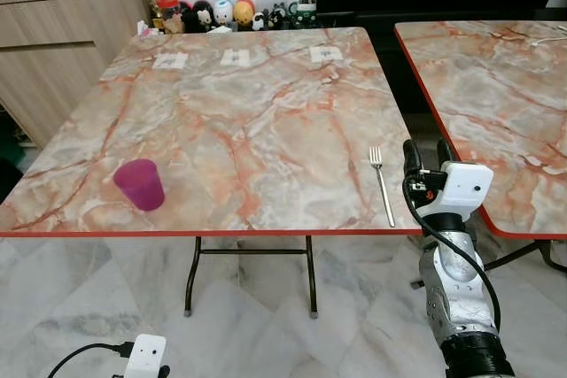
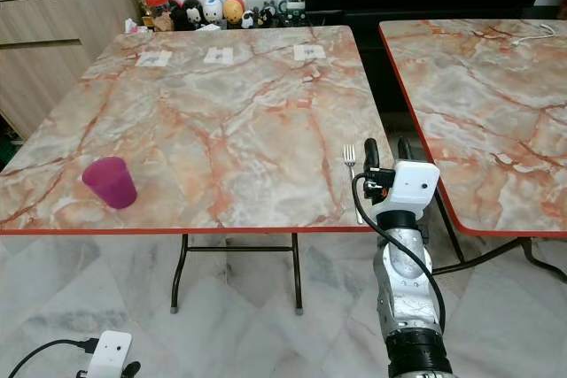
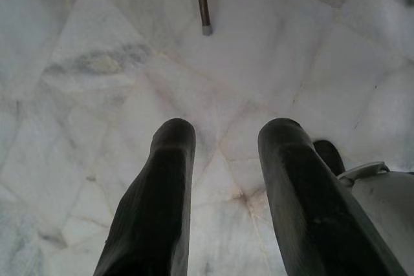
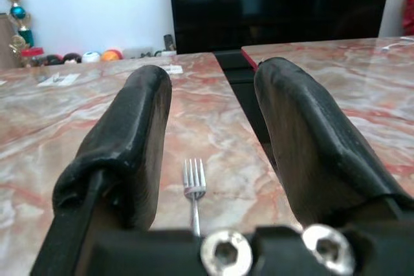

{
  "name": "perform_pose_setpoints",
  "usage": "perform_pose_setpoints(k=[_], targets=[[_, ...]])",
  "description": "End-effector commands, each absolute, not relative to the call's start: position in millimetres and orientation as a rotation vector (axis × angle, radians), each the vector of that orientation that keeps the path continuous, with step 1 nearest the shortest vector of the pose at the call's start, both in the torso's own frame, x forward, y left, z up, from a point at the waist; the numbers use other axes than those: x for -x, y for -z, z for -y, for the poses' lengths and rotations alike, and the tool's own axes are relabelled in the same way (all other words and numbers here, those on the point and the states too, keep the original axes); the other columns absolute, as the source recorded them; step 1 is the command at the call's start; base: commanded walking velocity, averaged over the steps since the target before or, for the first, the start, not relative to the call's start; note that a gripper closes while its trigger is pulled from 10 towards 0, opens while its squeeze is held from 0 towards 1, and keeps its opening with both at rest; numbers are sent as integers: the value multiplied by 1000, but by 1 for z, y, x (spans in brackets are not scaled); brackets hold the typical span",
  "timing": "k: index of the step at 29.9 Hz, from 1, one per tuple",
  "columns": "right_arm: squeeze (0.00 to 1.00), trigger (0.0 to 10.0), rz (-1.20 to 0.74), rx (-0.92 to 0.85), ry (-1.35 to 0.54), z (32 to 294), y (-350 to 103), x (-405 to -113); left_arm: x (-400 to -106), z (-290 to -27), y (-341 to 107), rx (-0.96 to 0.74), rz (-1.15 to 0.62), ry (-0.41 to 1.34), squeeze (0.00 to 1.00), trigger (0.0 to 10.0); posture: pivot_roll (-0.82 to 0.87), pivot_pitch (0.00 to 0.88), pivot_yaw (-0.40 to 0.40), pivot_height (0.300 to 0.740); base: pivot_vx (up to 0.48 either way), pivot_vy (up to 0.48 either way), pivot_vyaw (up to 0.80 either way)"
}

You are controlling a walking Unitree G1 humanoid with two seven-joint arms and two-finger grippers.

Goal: Setting the table

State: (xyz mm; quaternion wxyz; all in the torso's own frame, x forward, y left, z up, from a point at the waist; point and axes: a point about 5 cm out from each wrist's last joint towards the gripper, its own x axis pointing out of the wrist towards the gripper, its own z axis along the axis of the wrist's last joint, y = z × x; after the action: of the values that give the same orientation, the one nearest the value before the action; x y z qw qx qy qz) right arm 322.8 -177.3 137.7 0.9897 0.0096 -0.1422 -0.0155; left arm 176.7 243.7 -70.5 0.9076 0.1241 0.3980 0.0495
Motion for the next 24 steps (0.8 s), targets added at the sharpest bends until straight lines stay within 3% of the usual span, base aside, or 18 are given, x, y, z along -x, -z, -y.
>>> perform_pose_setpoints(k=[1, 12, 24], targets=[[0, 10000, 298, -25, 10, 173, -142, -323, -171, -247, 73, -255, -845, -116, 0, 10000, -56, 0, 40, 740, 300, 0, 0], [0, 10000, 304, -49, -27, 167, -143, -318, -166, -246, 75, -254, -850, -119, 0, 10000, -55, 26, 42, 740, 279, 0, 113], [0, 10000, 260, -75, 32, 174, -137, -312, -166, -244, 75, -259, -852, -113, 0, 10000, -61, 47, 41, 740, 0, 0, 0]])
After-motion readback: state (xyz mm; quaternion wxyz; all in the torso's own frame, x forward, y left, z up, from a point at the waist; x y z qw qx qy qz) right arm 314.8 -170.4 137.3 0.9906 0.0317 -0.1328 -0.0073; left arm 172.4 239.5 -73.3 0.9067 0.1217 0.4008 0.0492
